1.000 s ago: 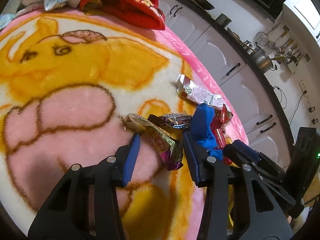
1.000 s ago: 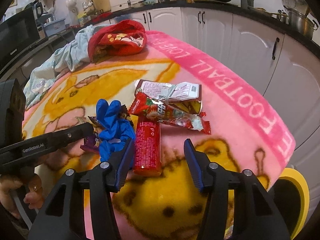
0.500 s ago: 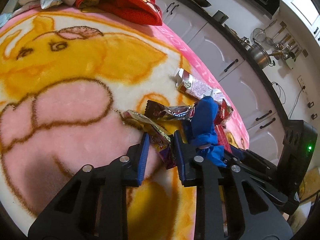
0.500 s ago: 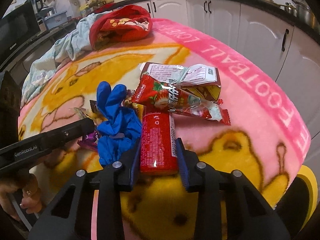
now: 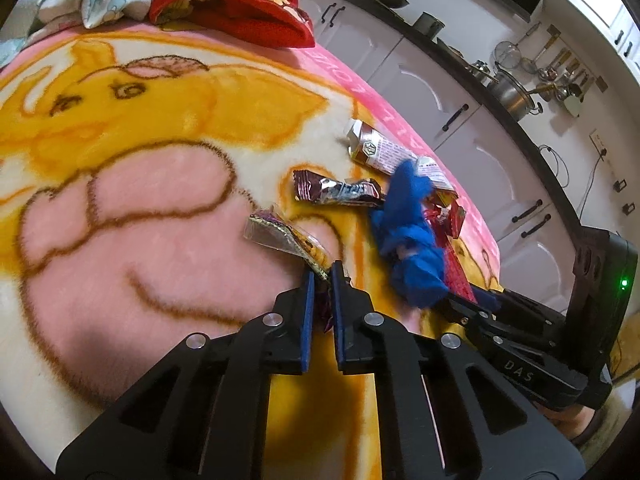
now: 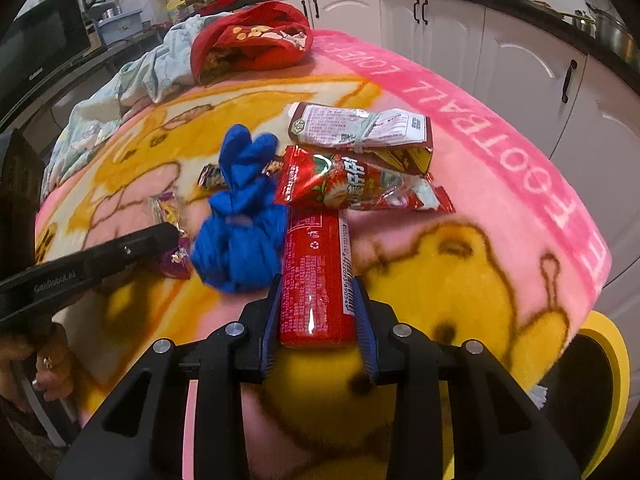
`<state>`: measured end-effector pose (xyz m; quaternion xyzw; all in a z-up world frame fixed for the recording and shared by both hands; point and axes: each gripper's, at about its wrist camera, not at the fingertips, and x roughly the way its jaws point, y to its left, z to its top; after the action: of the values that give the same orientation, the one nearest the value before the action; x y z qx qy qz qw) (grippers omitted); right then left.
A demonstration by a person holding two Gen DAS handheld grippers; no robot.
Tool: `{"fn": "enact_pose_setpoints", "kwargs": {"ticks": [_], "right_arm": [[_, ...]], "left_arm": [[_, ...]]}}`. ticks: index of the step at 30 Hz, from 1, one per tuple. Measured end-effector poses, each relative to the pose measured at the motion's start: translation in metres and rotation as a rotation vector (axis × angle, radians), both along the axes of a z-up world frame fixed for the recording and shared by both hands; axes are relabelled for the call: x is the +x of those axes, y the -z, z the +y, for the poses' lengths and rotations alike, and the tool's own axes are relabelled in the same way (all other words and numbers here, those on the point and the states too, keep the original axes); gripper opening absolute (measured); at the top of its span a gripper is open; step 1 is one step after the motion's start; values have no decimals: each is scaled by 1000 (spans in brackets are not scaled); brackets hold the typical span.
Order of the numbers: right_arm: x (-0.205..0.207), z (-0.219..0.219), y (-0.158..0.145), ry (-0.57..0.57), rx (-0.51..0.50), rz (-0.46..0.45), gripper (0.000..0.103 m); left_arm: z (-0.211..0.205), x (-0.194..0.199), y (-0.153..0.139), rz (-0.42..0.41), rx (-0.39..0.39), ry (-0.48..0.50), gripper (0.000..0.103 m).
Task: Collect trash
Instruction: 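Lift the gold wrapper and red can and carry them over the bin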
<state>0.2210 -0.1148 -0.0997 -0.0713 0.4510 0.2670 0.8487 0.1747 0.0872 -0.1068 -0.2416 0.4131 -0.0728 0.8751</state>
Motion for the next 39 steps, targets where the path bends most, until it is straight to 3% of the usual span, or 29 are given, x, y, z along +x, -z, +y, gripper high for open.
{"fn": "enact_pose_setpoints", "kwargs": {"ticks": [24, 39], "right_arm": [[-65, 11, -38, -119, 43, -31, 32], [-74, -13, -76, -86, 89, -112, 32]], "left_arm": [[0, -63, -45, -120, 125, -20, 4], [-15, -78, -80, -197, 148, -2, 4]]}}
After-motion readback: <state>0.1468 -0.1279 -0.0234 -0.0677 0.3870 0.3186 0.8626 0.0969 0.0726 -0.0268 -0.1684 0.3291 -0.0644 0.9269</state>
